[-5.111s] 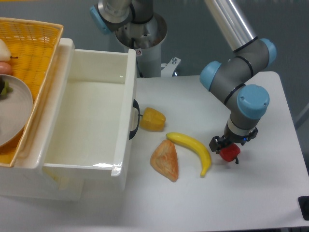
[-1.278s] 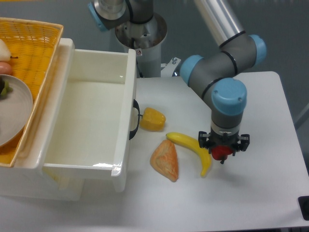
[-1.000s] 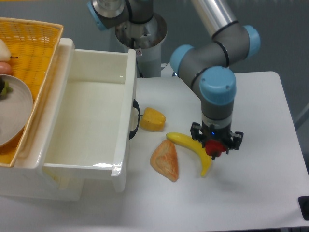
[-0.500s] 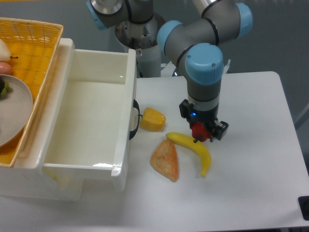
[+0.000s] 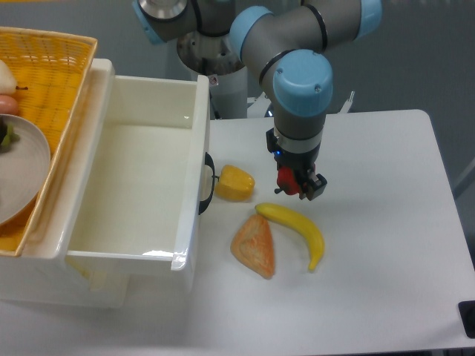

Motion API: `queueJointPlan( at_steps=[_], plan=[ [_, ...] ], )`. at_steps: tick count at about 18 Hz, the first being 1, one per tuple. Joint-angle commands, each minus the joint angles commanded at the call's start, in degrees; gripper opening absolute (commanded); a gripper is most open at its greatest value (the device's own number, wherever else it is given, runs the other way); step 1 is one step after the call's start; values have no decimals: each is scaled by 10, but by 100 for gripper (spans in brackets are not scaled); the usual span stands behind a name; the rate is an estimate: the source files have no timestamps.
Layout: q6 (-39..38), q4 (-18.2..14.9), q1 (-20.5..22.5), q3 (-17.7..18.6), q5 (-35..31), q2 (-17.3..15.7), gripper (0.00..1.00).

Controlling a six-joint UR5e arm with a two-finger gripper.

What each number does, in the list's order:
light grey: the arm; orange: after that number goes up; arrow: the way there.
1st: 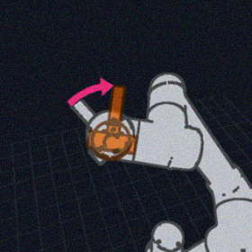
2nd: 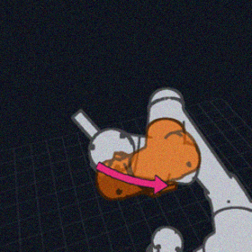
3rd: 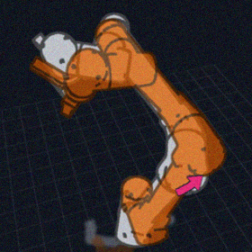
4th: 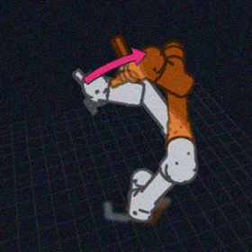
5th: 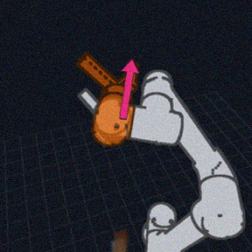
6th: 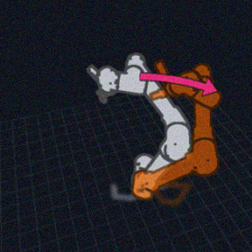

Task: Pick up the red pepper
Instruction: 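Lift the held red pepper up and carry it over the banana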

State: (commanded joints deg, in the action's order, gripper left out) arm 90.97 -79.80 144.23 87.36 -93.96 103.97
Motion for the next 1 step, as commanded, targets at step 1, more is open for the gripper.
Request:
queueJointPlan(
  at_steps=[1],
  plan=[
    [0, -1, 0, 0, 0, 0, 59]
  ],
)
